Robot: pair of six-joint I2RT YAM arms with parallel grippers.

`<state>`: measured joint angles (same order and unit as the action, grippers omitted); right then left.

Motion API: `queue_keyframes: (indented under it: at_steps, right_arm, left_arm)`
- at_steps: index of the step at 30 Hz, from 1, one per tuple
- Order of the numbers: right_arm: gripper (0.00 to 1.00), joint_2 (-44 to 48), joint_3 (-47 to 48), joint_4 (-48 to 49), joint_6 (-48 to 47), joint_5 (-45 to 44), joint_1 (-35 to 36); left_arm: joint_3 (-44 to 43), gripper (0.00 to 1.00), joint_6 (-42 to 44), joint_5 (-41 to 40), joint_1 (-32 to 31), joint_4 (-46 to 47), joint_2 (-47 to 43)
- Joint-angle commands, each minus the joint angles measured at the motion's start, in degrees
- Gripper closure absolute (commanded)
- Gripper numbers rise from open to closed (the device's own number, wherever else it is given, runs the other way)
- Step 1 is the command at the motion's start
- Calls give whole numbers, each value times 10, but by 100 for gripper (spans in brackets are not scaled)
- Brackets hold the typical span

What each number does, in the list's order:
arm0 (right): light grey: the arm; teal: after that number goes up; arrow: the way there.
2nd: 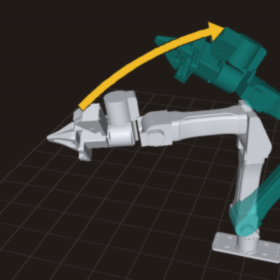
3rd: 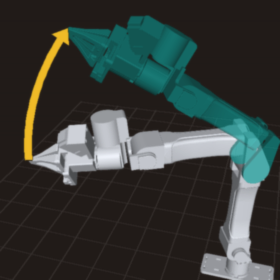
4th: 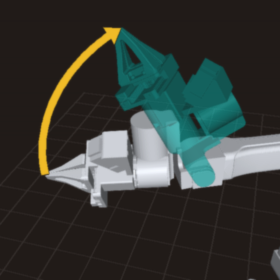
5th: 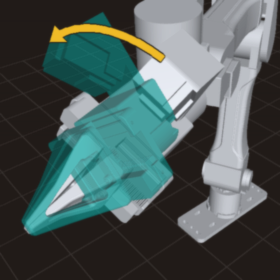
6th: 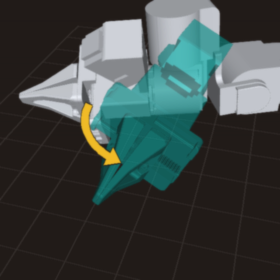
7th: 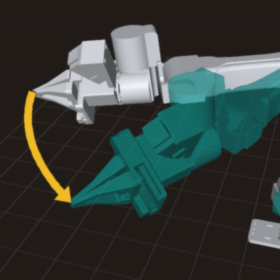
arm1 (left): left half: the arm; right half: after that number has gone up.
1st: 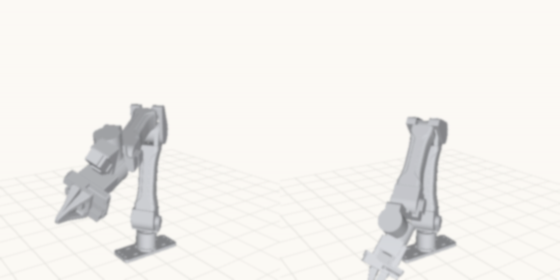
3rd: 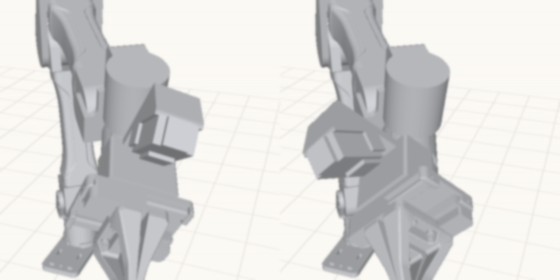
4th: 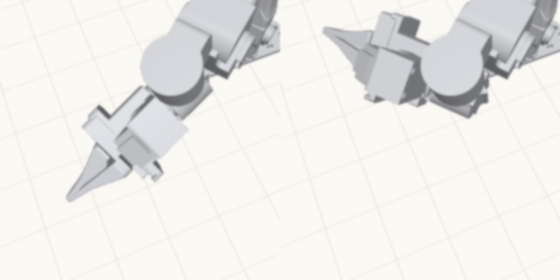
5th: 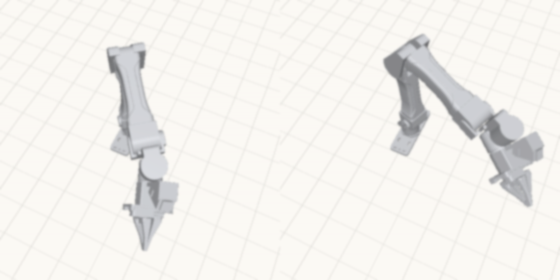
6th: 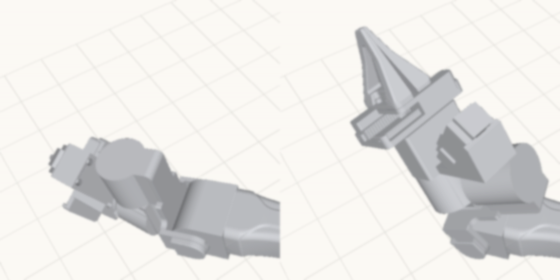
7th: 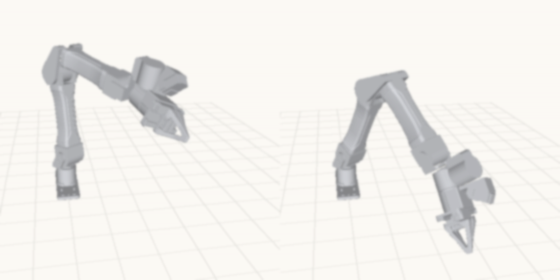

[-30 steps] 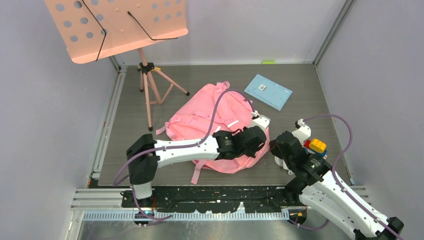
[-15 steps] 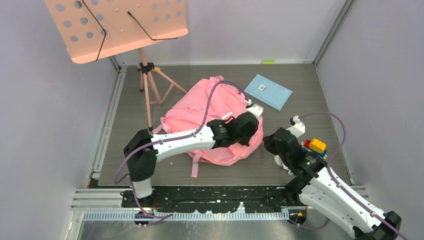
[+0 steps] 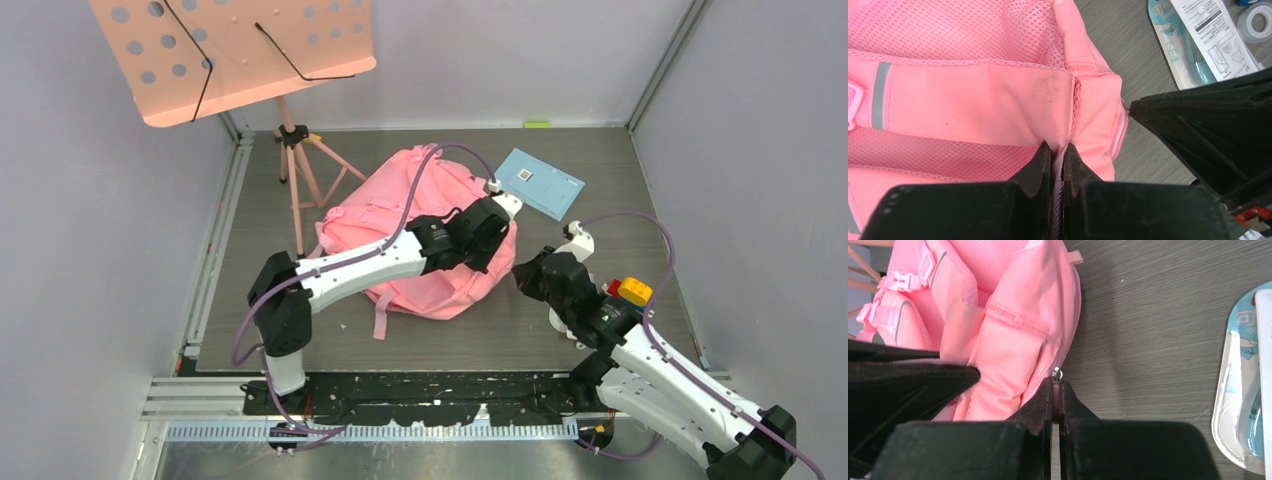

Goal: Pack the student bag
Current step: Zip the student bag at the center of the board.

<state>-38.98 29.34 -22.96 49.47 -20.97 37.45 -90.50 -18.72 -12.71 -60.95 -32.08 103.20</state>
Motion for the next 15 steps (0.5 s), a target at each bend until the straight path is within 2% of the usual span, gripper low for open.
queue_keyframes:
  at_steps: [1,10,15]
  right_arm:
    - [99,-8,-3,2,-39,49,16]
    - [100,-33,-11,46,-67,72,48]
    - [99,-45,-28,90,-65,78,61]
  left_arm:
    - [-52,100,72,-85,55,51,15]
    - [-119,100,153,-47,68,66,56]
    - [-117,100,163,-37,68,90,59]
